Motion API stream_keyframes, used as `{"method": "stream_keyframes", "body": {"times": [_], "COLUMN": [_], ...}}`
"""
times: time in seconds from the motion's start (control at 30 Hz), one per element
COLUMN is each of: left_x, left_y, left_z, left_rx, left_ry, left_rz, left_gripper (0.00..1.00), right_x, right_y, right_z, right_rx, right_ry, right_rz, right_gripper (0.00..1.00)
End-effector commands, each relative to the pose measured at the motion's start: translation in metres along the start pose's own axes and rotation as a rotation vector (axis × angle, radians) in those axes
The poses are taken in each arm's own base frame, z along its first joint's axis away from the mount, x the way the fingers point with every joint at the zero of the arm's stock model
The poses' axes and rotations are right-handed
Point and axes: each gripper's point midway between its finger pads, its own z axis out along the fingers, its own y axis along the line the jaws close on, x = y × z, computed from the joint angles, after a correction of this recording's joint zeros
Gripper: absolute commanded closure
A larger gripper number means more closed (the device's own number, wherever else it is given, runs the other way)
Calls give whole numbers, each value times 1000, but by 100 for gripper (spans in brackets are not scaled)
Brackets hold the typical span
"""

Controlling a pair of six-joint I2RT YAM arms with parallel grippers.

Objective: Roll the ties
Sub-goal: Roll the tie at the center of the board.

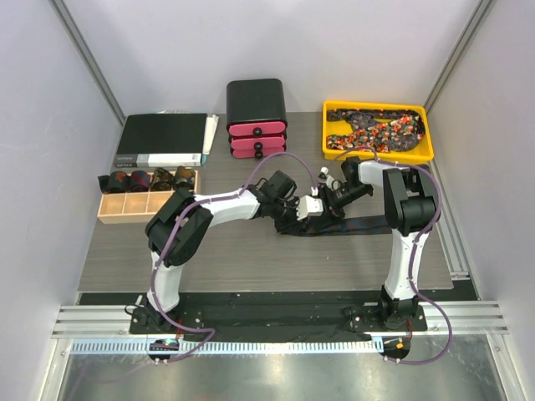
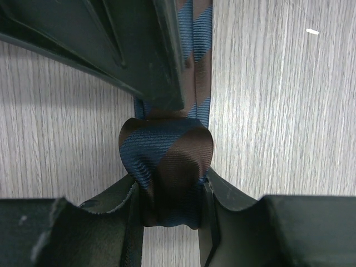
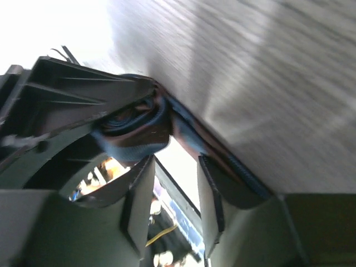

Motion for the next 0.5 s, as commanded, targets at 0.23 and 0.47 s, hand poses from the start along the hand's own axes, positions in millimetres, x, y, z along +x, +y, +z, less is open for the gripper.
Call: {"method": "stream_keyframes", "body": {"times": [0.23,0.47], "left_x": [85,86], "left_y": [-32,-31], "left_z": [10,10], "left_rx": [80,71], "left_ry": [299,299], "left_rz": [-172,-173], "left_gripper": [77,73], "right_x": [-18,-17], "right_y": [45,33], "right_z": [-14,11], "right_rx": [-126,-58], "right_ry": [-178,-146], "right_rz": [-86,-91], "right_gripper": [49,62]}}
